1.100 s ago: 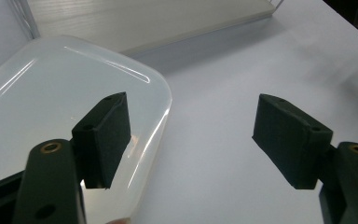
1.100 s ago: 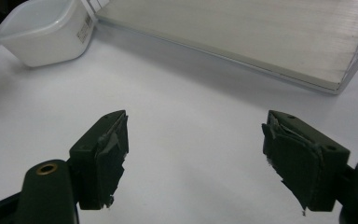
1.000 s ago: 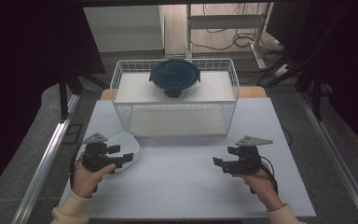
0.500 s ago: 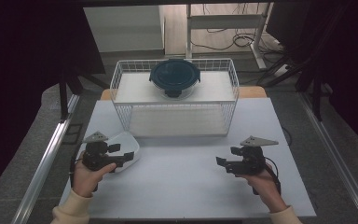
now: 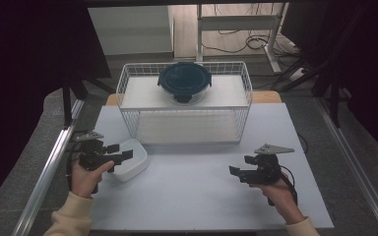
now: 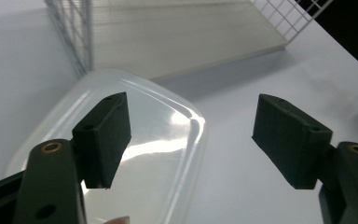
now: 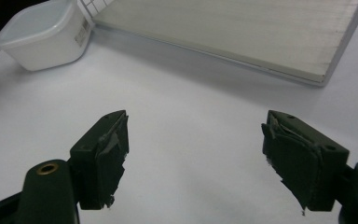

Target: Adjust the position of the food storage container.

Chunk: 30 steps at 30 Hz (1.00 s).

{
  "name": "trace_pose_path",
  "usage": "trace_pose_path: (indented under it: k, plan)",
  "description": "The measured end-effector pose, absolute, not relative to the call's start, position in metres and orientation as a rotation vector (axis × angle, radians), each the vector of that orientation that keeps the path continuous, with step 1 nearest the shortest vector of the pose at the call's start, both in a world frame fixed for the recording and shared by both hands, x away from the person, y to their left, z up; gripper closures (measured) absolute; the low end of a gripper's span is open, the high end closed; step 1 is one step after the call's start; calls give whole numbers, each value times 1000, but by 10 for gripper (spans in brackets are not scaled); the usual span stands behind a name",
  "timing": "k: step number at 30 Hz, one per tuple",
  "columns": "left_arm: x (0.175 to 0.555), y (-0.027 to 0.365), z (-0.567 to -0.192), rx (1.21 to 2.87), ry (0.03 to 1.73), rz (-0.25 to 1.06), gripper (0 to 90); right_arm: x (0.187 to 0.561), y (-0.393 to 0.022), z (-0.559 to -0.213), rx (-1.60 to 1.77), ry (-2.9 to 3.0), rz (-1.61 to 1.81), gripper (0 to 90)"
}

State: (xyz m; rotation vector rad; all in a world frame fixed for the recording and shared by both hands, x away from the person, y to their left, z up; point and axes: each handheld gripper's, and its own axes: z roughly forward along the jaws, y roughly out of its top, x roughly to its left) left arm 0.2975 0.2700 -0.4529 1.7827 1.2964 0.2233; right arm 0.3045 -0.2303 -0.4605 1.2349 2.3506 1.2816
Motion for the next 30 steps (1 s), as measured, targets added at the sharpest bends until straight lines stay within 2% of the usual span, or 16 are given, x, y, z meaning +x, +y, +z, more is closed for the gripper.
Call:
trace_pose_path:
  k: [12, 20, 26, 30]
  plan:
    - [343, 310, -462, 1821, 1403, 204, 329, 307, -231, -463, 1263, 2354, 1252, 222]
    - [366, 318, -474, 1898, 1455, 164, 351, 307, -231, -465, 1284, 2354, 1240, 222]
    - [376, 322, -484, 1924, 1492, 186, 400, 307, -229, -468, 1281, 2369, 1223, 220]
    - [379, 330, -488, 1887, 1515, 174, 495, 308, -230, -468, 1296, 2361, 1220, 220]
